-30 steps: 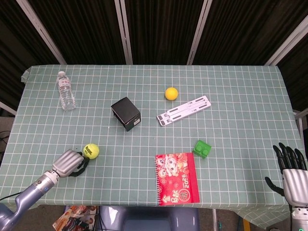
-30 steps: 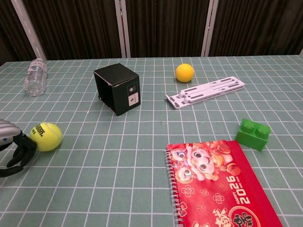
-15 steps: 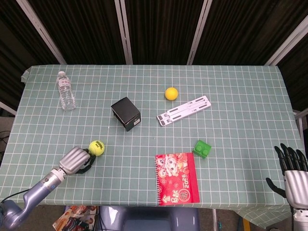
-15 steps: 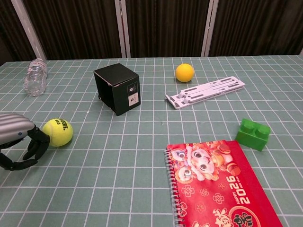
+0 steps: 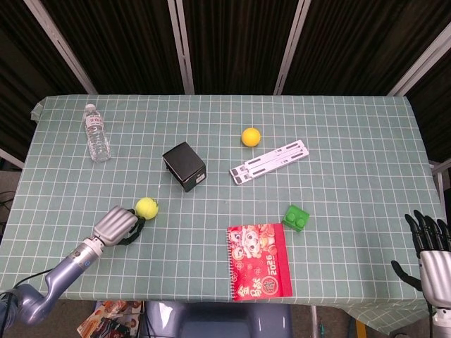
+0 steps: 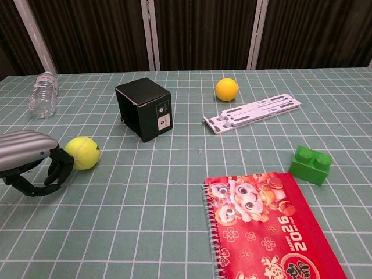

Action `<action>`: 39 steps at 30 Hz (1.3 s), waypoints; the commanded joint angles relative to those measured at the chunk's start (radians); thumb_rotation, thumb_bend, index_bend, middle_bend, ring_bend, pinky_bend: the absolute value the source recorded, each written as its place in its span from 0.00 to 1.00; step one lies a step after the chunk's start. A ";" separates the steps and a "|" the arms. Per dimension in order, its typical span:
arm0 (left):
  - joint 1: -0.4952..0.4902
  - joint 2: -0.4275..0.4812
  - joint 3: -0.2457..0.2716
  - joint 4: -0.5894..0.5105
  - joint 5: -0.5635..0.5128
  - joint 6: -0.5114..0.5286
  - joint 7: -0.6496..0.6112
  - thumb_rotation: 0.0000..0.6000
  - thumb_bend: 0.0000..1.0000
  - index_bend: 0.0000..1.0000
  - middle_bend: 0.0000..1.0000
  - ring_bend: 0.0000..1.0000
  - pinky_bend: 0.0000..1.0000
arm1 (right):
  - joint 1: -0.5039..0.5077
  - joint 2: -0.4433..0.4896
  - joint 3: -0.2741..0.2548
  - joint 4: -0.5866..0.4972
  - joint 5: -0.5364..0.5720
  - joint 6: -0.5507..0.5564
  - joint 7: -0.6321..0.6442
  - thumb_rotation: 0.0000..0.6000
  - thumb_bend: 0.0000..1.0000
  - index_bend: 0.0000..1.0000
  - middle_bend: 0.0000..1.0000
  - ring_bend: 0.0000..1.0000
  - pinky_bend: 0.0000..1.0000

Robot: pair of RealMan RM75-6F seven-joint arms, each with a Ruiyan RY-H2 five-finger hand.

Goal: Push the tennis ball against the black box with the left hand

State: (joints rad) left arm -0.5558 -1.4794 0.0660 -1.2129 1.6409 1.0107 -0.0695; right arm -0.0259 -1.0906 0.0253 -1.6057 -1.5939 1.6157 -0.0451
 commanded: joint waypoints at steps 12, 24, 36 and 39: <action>-0.034 -0.026 -0.044 0.024 -0.078 -0.052 0.027 1.00 0.42 0.58 0.63 0.48 0.74 | -0.010 0.005 0.001 0.003 -0.010 0.019 0.017 1.00 0.25 0.00 0.00 0.00 0.00; -0.067 -0.048 -0.073 0.053 -0.131 -0.099 0.030 1.00 0.42 0.58 0.63 0.48 0.74 | -0.013 0.006 0.001 0.004 -0.014 0.024 0.019 1.00 0.25 0.00 0.00 0.00 0.00; -0.120 -0.050 -0.121 0.055 -0.194 -0.155 0.079 1.00 0.42 0.58 0.63 0.48 0.74 | -0.018 0.008 0.002 0.005 -0.021 0.034 0.026 1.00 0.25 0.00 0.00 0.00 0.00; -0.132 -0.055 -0.130 0.062 -0.215 -0.174 0.102 1.00 0.42 0.58 0.63 0.48 0.74 | -0.019 0.009 0.003 0.006 -0.021 0.037 0.029 1.00 0.25 0.00 0.00 0.00 0.00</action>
State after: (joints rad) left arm -0.6820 -1.5315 -0.0593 -1.1542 1.4340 0.8448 0.0235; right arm -0.0448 -1.0816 0.0285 -1.5998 -1.6154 1.6529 -0.0159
